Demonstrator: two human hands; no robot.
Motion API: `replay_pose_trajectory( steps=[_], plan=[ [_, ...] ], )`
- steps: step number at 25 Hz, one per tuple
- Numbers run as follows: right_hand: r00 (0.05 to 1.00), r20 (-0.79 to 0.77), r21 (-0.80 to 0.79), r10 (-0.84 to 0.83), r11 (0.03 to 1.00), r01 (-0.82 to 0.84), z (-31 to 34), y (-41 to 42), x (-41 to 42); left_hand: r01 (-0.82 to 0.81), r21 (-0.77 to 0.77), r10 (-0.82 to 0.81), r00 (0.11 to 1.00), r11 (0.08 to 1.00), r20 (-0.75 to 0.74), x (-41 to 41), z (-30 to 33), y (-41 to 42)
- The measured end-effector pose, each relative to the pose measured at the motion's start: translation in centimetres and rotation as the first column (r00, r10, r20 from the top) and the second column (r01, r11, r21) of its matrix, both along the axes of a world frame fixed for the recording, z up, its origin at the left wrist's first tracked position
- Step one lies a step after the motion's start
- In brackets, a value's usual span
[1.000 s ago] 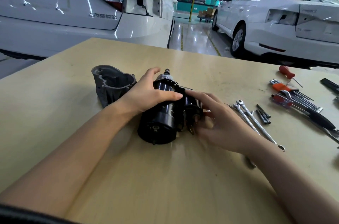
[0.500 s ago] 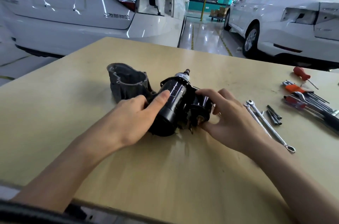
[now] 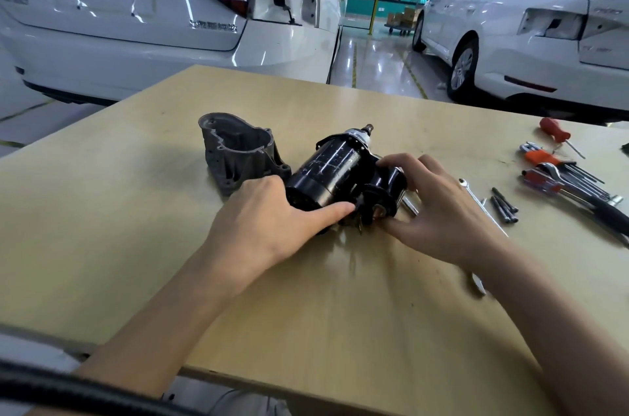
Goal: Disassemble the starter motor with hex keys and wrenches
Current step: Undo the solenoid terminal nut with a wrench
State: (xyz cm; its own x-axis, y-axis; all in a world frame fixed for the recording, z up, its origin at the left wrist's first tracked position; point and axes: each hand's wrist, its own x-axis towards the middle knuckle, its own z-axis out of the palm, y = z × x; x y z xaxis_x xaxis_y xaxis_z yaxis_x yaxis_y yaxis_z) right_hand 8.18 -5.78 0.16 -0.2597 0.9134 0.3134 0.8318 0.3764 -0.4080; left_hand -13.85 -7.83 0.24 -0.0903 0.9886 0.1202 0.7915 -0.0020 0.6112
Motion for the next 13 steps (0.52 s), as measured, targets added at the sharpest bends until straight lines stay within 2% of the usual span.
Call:
replay_pose_trajectory(
  steps=[3, 4, 5, 8, 13],
  plan=[
    [0.926, -0.344, -0.074, 0.158, 0.978, -0.194, 0.3, 0.1, -0.1, -0.029, 0.078, 0.033, 0.998, 0.997, -0.049, 0.3, -0.1, 0.6],
    [0.902, -0.392, -0.055, 0.180, 0.974, -0.219, 0.3, 0.5, -0.5, -0.012, 0.086, 0.015, 1.000, 0.996, -0.027, 0.1, -0.2, 0.7],
    [0.908, -0.369, -0.035, 0.200, 0.973, -0.228, 0.1, 1.0, -1.1, 0.002, 0.095, -0.002, 1.000, 0.996, -0.002, 0.0, -0.4, 0.8],
    [0.962, -0.144, -0.011, 0.231, 0.972, -0.235, -0.3, 2.2, -2.4, 0.042, 0.127, -0.047, 0.998, 0.991, 0.039, -0.3, -0.8, 1.2],
    [0.975, -0.062, 0.032, 0.213, 0.977, -0.211, -0.7, 2.4, -1.9, 0.118, 0.137, -0.128, 0.989, 0.984, 0.072, -1.0, -1.0, 1.4]
  ],
)
